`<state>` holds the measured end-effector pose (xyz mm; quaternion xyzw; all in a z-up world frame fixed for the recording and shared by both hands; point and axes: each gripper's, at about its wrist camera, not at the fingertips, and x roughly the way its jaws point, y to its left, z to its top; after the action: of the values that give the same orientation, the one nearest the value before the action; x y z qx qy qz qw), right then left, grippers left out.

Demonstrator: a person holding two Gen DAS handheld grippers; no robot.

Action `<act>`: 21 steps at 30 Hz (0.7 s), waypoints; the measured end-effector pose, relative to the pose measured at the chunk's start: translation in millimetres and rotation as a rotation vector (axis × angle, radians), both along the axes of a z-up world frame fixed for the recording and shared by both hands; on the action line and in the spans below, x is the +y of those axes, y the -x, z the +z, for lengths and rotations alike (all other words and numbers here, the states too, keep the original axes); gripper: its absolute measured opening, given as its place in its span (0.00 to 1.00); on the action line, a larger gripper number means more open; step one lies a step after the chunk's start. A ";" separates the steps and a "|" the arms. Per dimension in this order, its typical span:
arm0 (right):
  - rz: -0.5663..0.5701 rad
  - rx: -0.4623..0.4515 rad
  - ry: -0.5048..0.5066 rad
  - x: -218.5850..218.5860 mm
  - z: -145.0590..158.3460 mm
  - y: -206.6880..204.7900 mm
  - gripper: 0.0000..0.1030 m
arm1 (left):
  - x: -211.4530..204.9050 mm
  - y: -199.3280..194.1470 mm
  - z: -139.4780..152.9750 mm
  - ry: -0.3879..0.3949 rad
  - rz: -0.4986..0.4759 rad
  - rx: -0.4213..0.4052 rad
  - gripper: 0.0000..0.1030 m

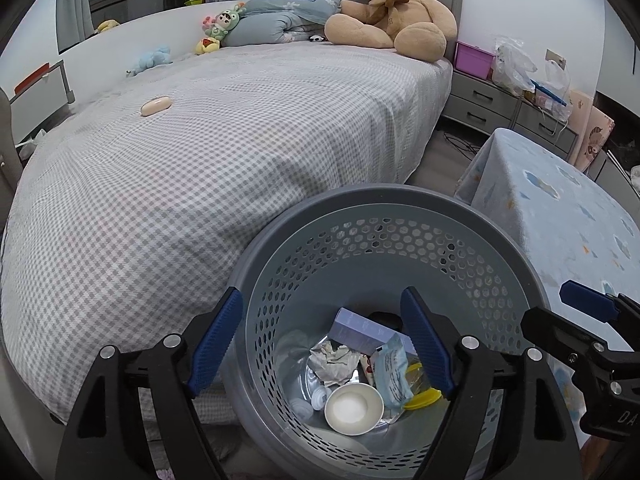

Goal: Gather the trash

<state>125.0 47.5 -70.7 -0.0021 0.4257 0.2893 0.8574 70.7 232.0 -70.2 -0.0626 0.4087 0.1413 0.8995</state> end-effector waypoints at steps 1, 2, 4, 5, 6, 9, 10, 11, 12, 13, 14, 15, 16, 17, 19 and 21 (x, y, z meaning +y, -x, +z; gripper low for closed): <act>0.000 -0.001 0.001 -0.3 0.2 0.5 0.80 | 0.3 0.3 0.2 -0.001 0.003 -0.001 0.76; -0.001 -0.002 0.001 -0.6 0.4 0.8 0.80 | 0.7 0.4 0.4 -0.002 0.005 -0.001 0.76; -0.004 -0.004 0.001 -1.5 0.7 1.4 0.80 | 1.0 0.5 0.4 -0.002 0.007 -0.001 0.77; -0.005 -0.004 0.002 -1.7 0.7 1.7 0.81 | 1.2 0.5 0.4 -0.003 0.007 -0.001 0.78; -0.006 -0.006 0.003 -2.0 0.8 2.0 0.81 | 1.4 0.7 0.3 -0.003 0.008 0.000 0.78; -0.009 -0.007 0.005 -2.4 0.6 2.7 0.82 | 1.8 0.5 -0.1 -0.003 0.011 0.003 0.78; -0.010 -0.006 0.006 -2.6 0.2 2.7 0.82 | 1.8 0.3 -0.4 -0.003 0.011 0.005 0.79; -0.010 -0.006 0.006 -2.8 -0.1 2.9 0.82 | 1.8 0.1 -1.0 -0.003 0.011 0.007 0.80; -0.011 -0.006 0.007 -2.9 -0.2 2.9 0.82 | 1.6 0.0 -1.4 -0.004 0.012 0.010 0.80; -0.012 -0.005 0.007 -3.2 -0.4 2.9 0.82 | 1.6 0.1 -1.6 -0.005 0.011 0.011 0.80; -0.012 -0.004 0.007 -3.6 -0.5 2.8 0.82 | 1.5 0.0 -1.8 -0.006 0.011 0.013 0.80; -0.013 -0.004 0.007 -3.6 -0.5 2.8 0.82 | 1.4 0.1 -2.0 -0.008 0.011 0.014 0.80; -0.013 -0.004 0.007 -3.6 -0.5 2.8 0.82 | 1.4 -0.1 -2.3 -0.008 0.011 0.015 0.80; -0.013 -0.004 0.007 -3.7 -0.6 2.8 0.82 | 1.3 -0.7 -2.7 -0.008 0.011 0.015 0.80; -0.014 -0.004 0.006 -3.9 -0.6 2.8 0.83 | 1.5 -1.1 -3.2 -0.009 0.014 0.018 0.80; -0.016 -0.005 0.005 -4.4 -0.6 2.6 0.84 | 1.9 -1.8 -4.0 -0.010 0.016 0.021 0.80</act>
<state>122.4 43.1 -71.3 -0.0016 0.4245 0.2814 0.8606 72.6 233.9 -74.2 -0.0598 0.4167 0.1512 0.8944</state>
